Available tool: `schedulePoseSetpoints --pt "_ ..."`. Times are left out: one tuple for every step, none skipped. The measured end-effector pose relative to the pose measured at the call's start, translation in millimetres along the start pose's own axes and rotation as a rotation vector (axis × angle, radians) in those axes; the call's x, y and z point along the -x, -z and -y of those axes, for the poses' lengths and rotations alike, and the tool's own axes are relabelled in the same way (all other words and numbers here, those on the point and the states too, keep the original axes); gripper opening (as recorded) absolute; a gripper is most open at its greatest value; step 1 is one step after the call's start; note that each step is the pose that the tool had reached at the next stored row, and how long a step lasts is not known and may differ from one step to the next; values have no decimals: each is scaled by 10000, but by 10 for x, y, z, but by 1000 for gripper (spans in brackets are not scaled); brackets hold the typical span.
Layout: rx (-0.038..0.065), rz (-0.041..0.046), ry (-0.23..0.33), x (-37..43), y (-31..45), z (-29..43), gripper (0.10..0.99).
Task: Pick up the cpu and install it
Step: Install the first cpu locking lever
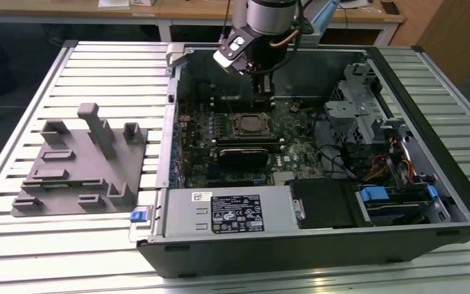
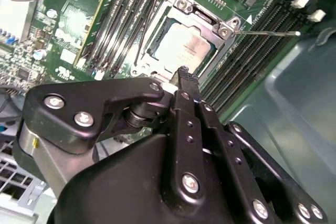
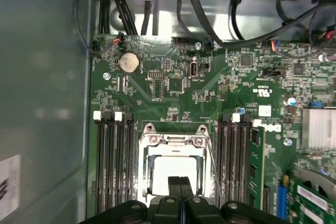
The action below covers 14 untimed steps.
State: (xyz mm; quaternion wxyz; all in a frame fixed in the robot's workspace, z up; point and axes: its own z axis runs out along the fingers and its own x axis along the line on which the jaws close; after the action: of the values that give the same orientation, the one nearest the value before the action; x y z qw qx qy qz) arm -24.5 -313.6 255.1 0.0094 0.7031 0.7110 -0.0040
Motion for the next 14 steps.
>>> schedulePoseSetpoints --pt "1 0 0 1 29 0 106" --pt "0 1 0 1 58 -1 106" --pt "0 1 0 2 90 -1 106" --pt "0 0 0 2 119 -1 106" --pt "1 -1 0 3 144 -1 106" --pt "0 0 0 3 165 -1 106" --pt "0 1 1 3 177 -1 106" --pt "0 1 1 3 185 -2 106" --pt "1 -1 5 4 188 -1 106" --pt "3 -1 46 3 188 1 106" --pt "5 0 172 3 188 2 106" --pt "9 -1 347 3 188 1 106" --pt "11 -1 525 3 188 2 106" --pt "14 -2 704 3 188 2 106"
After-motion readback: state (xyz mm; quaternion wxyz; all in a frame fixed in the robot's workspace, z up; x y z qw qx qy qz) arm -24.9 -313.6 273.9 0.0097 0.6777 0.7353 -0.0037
